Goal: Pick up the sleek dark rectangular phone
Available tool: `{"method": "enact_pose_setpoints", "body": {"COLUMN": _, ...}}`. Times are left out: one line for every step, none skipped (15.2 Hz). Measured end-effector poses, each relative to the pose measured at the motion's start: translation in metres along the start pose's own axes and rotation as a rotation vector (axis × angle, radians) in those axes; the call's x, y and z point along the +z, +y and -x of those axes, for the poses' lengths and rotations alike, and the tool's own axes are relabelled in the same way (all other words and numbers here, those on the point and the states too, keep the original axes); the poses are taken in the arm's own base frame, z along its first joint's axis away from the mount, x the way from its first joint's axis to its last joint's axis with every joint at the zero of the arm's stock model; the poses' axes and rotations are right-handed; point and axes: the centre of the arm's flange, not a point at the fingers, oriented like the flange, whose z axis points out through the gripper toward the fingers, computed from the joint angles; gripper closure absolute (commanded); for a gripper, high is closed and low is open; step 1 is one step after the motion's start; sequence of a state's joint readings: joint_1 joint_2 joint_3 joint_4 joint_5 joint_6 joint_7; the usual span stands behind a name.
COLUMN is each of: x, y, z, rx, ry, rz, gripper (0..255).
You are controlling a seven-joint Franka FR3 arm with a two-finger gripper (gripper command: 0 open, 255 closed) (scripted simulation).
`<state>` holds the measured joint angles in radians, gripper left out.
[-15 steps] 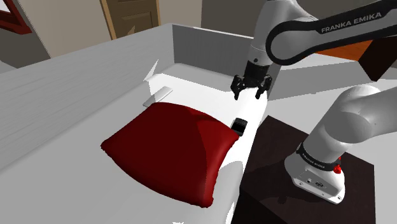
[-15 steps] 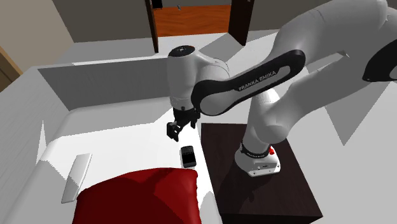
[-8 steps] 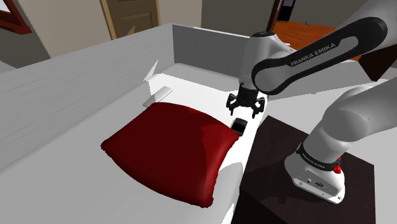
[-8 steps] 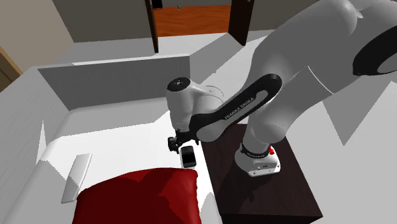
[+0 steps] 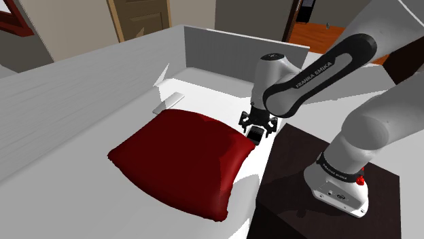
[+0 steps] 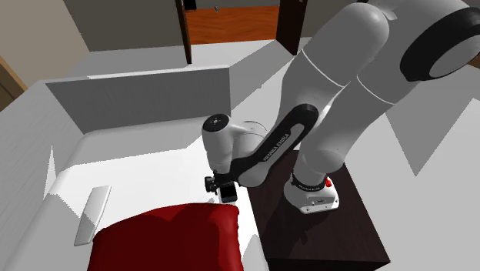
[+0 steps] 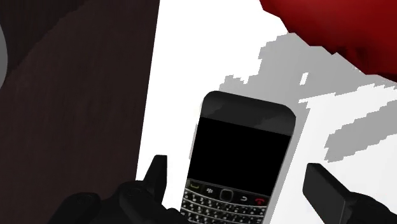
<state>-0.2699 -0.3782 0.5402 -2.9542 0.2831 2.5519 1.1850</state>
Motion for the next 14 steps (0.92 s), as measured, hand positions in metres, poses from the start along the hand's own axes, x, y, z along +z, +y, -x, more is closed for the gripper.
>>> {"method": "enact_pose_setpoints", "body": {"x": 0.0075, "y": -0.0002, "z": -0.0009, "rx": 0.001, "ry": 0.0, "rz": 0.0, "gripper": 0}}
{"method": "enact_pose_setpoints", "body": {"x": 0.0111, "y": 0.0001, "z": -0.0005, "rx": 0.001, "ry": 0.0, "rz": 0.0, "gripper": 0}}
{"method": "enact_pose_setpoints", "body": {"x": 0.0126, "y": -0.0001, "z": -0.0006, "rx": 0.001, "ry": 0.0, "rz": -0.001, "gripper": 255}}
{"method": "enact_pose_setpoints", "body": {"x": 0.0131, "y": -0.0002, "z": -0.0007, "rx": 0.001, "ry": 0.0, "rz": -0.001, "gripper": 255}}
{"method": "enact_pose_setpoints", "body": {"x": 0.0133, "y": -0.0003, "z": -0.0007, "rx": 0.0, "ry": 0.001, "rz": -0.001, "gripper": 255}}
{"method": "enact_pose_setpoints", "body": {"x": 0.0134, "y": -0.0003, "z": -0.0007, "rx": 0.0, "ry": 0.001, "rz": -0.001, "gripper": 255}}
{"method": "enact_pose_setpoints", "body": {"x": 0.0134, "y": -0.0004, "z": -0.0006, "rx": -0.001, "ry": 0.001, "rz": -0.001, "gripper": 255}}
{"method": "enact_pose_setpoints", "body": {"x": 0.0134, "y": -0.0005, "z": -0.0006, "rx": -0.001, "ry": 0.001, "rz": -0.001, "gripper": 255}}
{"method": "enact_pose_setpoints", "body": {"x": 0.0134, "y": -0.0005, "z": -0.0006, "rx": -0.001, "ry": 0.001, "rz": -0.001, "gripper": 255}}
{"method": "enact_pose_setpoints", "body": {"x": 0.0134, "y": -0.0005, "z": -0.0006, "rx": -0.001, "ry": 0.001, "rz": -0.001, "gripper": 255}}
{"method": "enact_pose_setpoints", "body": {"x": 0.0134, "y": -0.0005, "z": -0.0006, "rx": -0.001, "ry": 0.001, "rz": -0.001, "gripper": 255}}
{"method": "enact_pose_setpoints", "body": {"x": 0.0134, "y": -0.0004, "z": -0.0006, "rx": -0.001, "ry": 0.001, "rz": -0.001, "gripper": 255}}
{"method": "enact_pose_setpoints", "body": {"x": 0.0133, "y": -0.0004, "z": -0.0007, "rx": -0.002, "ry": 0.001, "rz": -0.001, "gripper": 255}}
{"method": "enact_pose_setpoints", "body": {"x": 0.0111, "y": -0.0003, "z": -0.0011, "rx": 0.0, "ry": 0.001, "rz": -0.002, "gripper": 255}}
